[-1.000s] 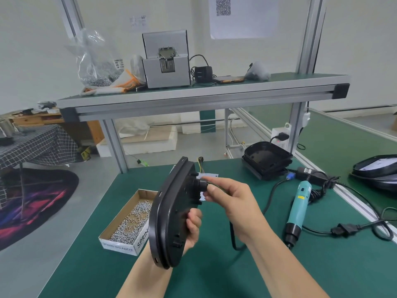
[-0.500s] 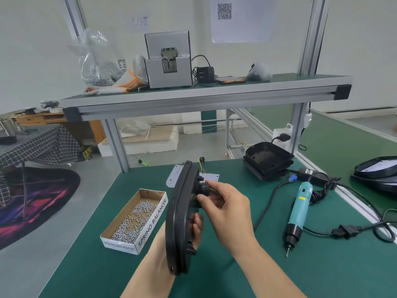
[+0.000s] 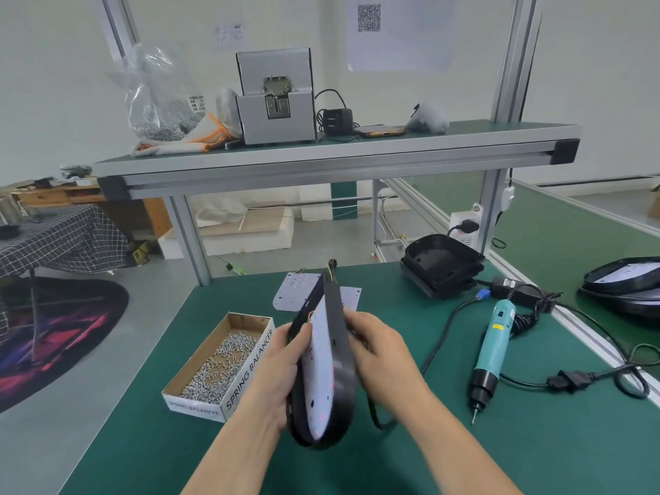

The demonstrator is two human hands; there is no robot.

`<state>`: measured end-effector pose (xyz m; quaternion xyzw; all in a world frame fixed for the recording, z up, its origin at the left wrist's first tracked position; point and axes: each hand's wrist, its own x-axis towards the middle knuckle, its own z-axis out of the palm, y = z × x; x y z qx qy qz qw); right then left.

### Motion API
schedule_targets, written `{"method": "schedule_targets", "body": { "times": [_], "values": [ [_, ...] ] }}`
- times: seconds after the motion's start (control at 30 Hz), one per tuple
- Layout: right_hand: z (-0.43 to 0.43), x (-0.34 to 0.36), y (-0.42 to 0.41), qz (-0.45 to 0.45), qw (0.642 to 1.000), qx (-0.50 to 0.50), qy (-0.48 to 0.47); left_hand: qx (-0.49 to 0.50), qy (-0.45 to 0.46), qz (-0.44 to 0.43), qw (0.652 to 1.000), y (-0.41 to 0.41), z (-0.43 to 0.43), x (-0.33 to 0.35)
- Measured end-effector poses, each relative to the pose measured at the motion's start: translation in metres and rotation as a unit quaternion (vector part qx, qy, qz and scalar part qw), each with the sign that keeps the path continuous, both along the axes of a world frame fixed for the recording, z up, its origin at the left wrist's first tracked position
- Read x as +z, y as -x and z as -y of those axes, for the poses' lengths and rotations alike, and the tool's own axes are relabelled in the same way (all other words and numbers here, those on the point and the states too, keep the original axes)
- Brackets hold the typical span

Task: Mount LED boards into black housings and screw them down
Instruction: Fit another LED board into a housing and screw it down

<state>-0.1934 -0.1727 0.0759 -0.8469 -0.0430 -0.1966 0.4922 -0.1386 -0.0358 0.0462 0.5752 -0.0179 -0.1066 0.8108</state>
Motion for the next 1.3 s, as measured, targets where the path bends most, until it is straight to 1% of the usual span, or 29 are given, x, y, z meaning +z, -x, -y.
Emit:
{"method": "schedule_targets", "body": {
  "times": [0.03,0.07,0.1,0.13,0.17,0.2,0.23,0.27,0.3,0.37,0.4,0.47,0.57,0.67,0.73,0.8,0.87,0.93,1.0,1.1,1.13,1.2,1.27,1.3],
  "values": [
    [0.009,0.0,-0.004,0.007,0.999,-0.034,-0.021,0.021,-0.009,0.006,1.0,-0.003,-0.001,-0.003],
    [0.016,0.0,-0.006,0.01,0.993,-0.083,-0.079,0.043,-0.026,0.018,0.999,-0.005,-0.004,-0.005],
    [0.022,0.001,-0.005,-0.003,0.979,-0.114,-0.17,0.067,-0.04,0.031,0.996,-0.008,-0.005,-0.008],
    [0.026,0.001,-0.005,-0.054,0.96,-0.106,-0.255,0.083,-0.049,0.048,0.994,-0.009,-0.006,-0.009],
    [0.028,0.0,-0.006,-0.129,0.942,-0.056,-0.305,0.09,-0.056,0.071,0.992,-0.01,-0.006,-0.011],
    [0.028,-0.002,-0.007,-0.197,0.932,0.006,-0.305,0.09,-0.076,0.096,0.988,-0.01,-0.007,-0.013],
    [0.026,-0.005,-0.007,-0.241,0.923,0.054,-0.295,0.087,-0.107,0.128,0.982,-0.008,-0.007,-0.013],
    [0.025,-0.011,-0.007,-0.25,0.921,0.088,-0.287,0.078,-0.141,0.16,0.974,-0.007,-0.006,-0.014],
    [0.024,-0.014,-0.008,-0.235,0.918,0.098,-0.304,0.064,-0.171,0.188,0.965,-0.006,-0.006,-0.014],
    [0.026,-0.022,-0.014,-0.205,0.914,0.063,-0.343,0.042,-0.219,0.223,0.949,-0.003,-0.003,-0.016],
    [0.028,-0.029,-0.018,-0.207,0.906,0.042,-0.366,0.04,-0.243,0.238,0.94,-0.002,-0.002,-0.017],
    [0.029,-0.034,-0.02,-0.217,0.892,0.034,-0.395,0.041,-0.27,0.262,0.926,-0.002,0.0,-0.019],
    [0.028,-0.042,-0.022,-0.211,0.888,0.024,-0.408,0.046,-0.279,0.261,0.923,-0.005,0.004,-0.022],
    [0.028,-0.052,-0.026,-0.209,0.874,0.006,-0.439,0.038,-0.306,0.245,0.919,-0.009,0.009,-0.025],
    [0.027,-0.057,-0.027,-0.203,0.859,0.012,-0.469,0.034,-0.326,0.238,0.914,-0.012,0.01,-0.024],
    [0.027,-0.061,-0.029,-0.192,0.855,0.028,-0.481,0.039,-0.347,0.244,0.905,-0.016,0.011,-0.021],
    [0.028,-0.062,-0.033,-0.175,0.867,0.039,-0.464,0.046,-0.365,0.253,0.895,-0.022,0.013,-0.019],
    [0.031,-0.064,-0.037,-0.158,0.892,0.029,-0.422,0.049,-0.368,0.255,0.893,-0.027,0.016,-0.019],
    [0.034,-0.065,-0.04,-0.145,0.921,-0.007,-0.363,0.049,-0.341,0.229,0.91,-0.029,0.019,-0.025],
    [0.039,-0.069,-0.046,-0.156,0.963,-0.085,-0.204,0.051,-0.271,0.158,0.948,-0.027,0.026,-0.037],
    [0.041,-0.071,-0.047,-0.161,0.969,-0.105,-0.155,0.05,-0.257,0.139,0.955,-0.027,0.027,-0.04],
    [0.044,-0.073,-0.049,-0.173,0.972,-0.132,-0.091,0.036,-0.24,0.095,0.965,-0.029,0.03,-0.044],
    [0.049,-0.078,-0.051,-0.205,0.968,-0.136,-0.044,0.008,-0.251,0.043,0.967,-0.029,0.031,-0.045],
    [0.053,-0.081,-0.052,-0.222,0.965,-0.134,-0.034,-0.013,-0.27,0.02,0.963,-0.028,0.032,-0.044]
  ]
}}
